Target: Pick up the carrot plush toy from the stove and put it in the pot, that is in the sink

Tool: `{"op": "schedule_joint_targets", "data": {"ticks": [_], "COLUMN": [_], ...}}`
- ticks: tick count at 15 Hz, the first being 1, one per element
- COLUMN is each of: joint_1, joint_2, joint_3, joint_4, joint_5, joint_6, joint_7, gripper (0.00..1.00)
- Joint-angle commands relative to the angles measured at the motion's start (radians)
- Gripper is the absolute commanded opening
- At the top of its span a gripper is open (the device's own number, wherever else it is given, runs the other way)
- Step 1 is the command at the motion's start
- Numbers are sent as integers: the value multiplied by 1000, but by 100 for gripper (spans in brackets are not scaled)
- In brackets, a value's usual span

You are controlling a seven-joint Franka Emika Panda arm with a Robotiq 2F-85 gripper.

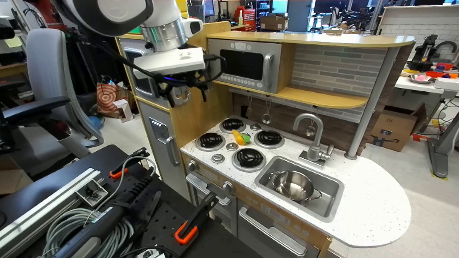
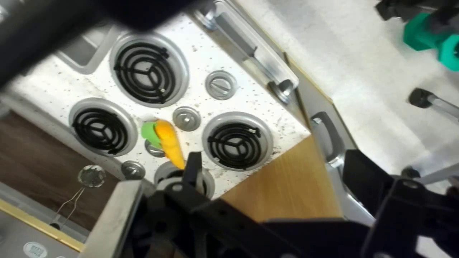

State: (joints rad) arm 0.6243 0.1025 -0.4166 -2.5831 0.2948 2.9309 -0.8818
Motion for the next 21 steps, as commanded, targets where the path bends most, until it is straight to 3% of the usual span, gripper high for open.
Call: {"op": "schedule_joint_targets", "data": {"ticks": [1, 2, 3, 9, 12, 13, 14, 19, 21], "joint_1": [-38, -61, -166, -231, -323, -324, -289, -315, -358], "joint_2": [249, 317, 360, 675, 741, 766, 717, 754, 760], "joint_3": [48, 74, 138, 114, 172, 168, 137, 153, 191], "joint_4": [142, 177, 197, 428, 536, 568, 488, 553, 555], "joint_5": [63, 65, -164, -367, -459, -465, -486, -494, -603], "joint_6": [231, 301, 344, 378, 346, 366, 348, 348, 421], "joint_7": [-75, -67, 120, 343, 398, 431, 439, 460, 380], "gripper": [100, 100, 100, 100, 100, 100, 100, 100, 100]}}
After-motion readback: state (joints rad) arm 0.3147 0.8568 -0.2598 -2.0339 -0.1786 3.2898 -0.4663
